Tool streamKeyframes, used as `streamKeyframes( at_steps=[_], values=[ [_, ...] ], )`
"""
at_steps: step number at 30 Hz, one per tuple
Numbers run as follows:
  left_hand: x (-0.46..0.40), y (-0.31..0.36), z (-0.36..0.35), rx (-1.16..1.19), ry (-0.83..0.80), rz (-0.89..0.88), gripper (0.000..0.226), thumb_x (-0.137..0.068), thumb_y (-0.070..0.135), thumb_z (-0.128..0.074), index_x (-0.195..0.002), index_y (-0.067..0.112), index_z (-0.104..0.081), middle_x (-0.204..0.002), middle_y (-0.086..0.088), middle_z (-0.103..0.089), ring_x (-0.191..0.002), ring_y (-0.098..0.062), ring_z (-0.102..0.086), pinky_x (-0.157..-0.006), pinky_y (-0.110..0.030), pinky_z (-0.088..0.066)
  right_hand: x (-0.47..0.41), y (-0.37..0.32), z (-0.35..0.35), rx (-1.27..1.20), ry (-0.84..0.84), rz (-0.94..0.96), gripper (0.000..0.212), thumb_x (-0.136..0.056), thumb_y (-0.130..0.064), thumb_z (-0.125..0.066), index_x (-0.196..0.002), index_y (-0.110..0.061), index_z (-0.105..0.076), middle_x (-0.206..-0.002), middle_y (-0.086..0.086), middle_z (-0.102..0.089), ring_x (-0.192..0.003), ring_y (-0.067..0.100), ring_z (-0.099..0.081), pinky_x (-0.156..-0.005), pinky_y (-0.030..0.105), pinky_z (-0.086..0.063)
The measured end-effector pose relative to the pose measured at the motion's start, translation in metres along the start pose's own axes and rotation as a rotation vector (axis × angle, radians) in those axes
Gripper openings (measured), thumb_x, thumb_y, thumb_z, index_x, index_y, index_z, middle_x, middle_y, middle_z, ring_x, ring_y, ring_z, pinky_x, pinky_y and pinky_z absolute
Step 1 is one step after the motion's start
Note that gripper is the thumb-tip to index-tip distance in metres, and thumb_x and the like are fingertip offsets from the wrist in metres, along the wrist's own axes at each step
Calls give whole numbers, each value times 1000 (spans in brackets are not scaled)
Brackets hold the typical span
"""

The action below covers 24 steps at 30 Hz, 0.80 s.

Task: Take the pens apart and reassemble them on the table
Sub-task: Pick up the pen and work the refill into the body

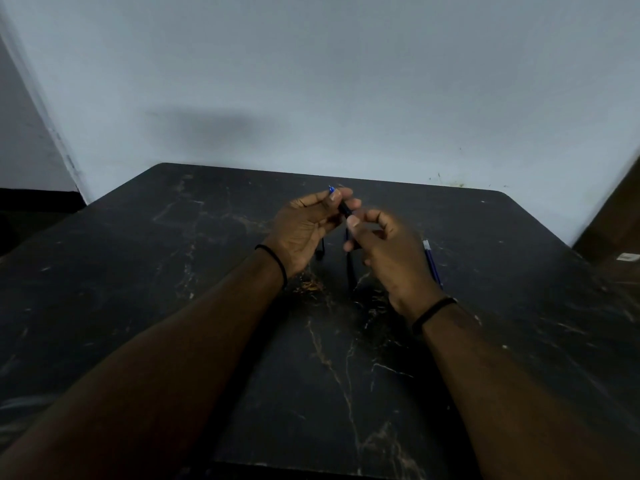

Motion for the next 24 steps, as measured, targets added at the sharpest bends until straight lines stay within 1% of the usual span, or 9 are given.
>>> streamKeyframes(
  at_steps=[4, 8, 10, 12, 15, 17, 18, 22, 24],
  values=[
    [0, 1, -1, -24, 7, -5, 17, -94, 11, -55, -103, 3, -68, -97, -13, -75, -91, -24, -69, -77, -29, -57, -2, 2, -1, 23, 13, 1, 29, -103, -31, -51, -96, -13, -73, -74, 0, -68, -52, -4, -51, -61, 24, -37],
    [0, 0, -1, -18, 6, -8, 17, -94, 9, -55, -101, 2, -68, -95, -12, -75, -96, -23, -71, -92, -33, -55, -2, 0, 1, 19, 12, 30, 8, -94, -23, -66, -99, -16, -66, -83, 7, -68, -56, 0, -51, -60, 22, -40],
    [0, 0, -2, -25, -6, -3, 17, -94, 9, -55, -102, 2, -69, -95, -13, -75, -98, -25, -70, -100, -37, -52, -1, 1, 1, 12, 5, 32, 15, -91, -22, -70, -103, -19, -62, -88, 11, -71, -58, 3, -53, -59, 21, -41],
    [1, 0, -3, -20, -14, 1, 18, -94, 10, -54, -103, 2, -68, -97, -14, -74, -100, -27, -69, -100, -39, -52, -1, 0, -1, -14, -1, 27, 17, -94, -26, -68, -107, -17, -63, -85, 10, -71, -53, -3, -54, -57, 18, -40],
    [0, 0, -1, -43, -5, -6, 19, -95, 11, -55, -105, 1, -67, -96, -13, -74, -92, -24, -70, -83, -32, -58, -2, 2, -1, -8, 15, -6, 30, -101, -37, -54, -103, -12, -70, -78, 5, -70, -45, -4, -50, -58, 23, -34],
    [-1, 0, -1, -48, 5, -7, 18, -96, 10, -53, -104, 1, -67, -95, -13, -75, -83, -26, -66, -70, -29, -57, -3, 3, -1, 12, 21, -6, 34, -103, -34, -49, -99, -10, -73, -77, 3, -69, -44, -4, -49, -58, 24, -33],
    [-1, -1, -1, -50, 8, -9, 18, -97, 10, -53, -103, 2, -68, -94, -13, -75, -82, -26, -66, -69, -29, -56, -3, 3, -1, 21, 20, 5, 32, -103, -31, -50, -98, -10, -73, -77, 2, -68, -46, -4, -49, -59, 23, -34],
    [-2, -1, 0, -52, 3, -8, 18, -95, 10, -55, -100, 5, -71, -95, -14, -75, -97, -25, -70, -100, -40, -50, -5, 2, 2, 4, 20, 48, 17, -95, -19, -66, -108, -10, -65, -86, 9, -68, -51, -7, -51, -55, 14, -42],
    [-2, -2, 0, -41, -9, -4, 18, -94, 10, -56, -101, 3, -71, -97, -15, -74, -98, -29, -70, -101, -42, -50, -4, 1, 2, -11, 13, 49, 24, -92, -19, -69, -113, -10, -62, -90, 12, -71, -53, -6, -53, -54, 12, -42]
  ],
)
Point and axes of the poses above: each hand's wrist, its own x-axis away from the middle knuckle, its own z-axis out of the back of the hand, y = z × x, the point moved 5 cm from there along -x, towards the middle knuckle
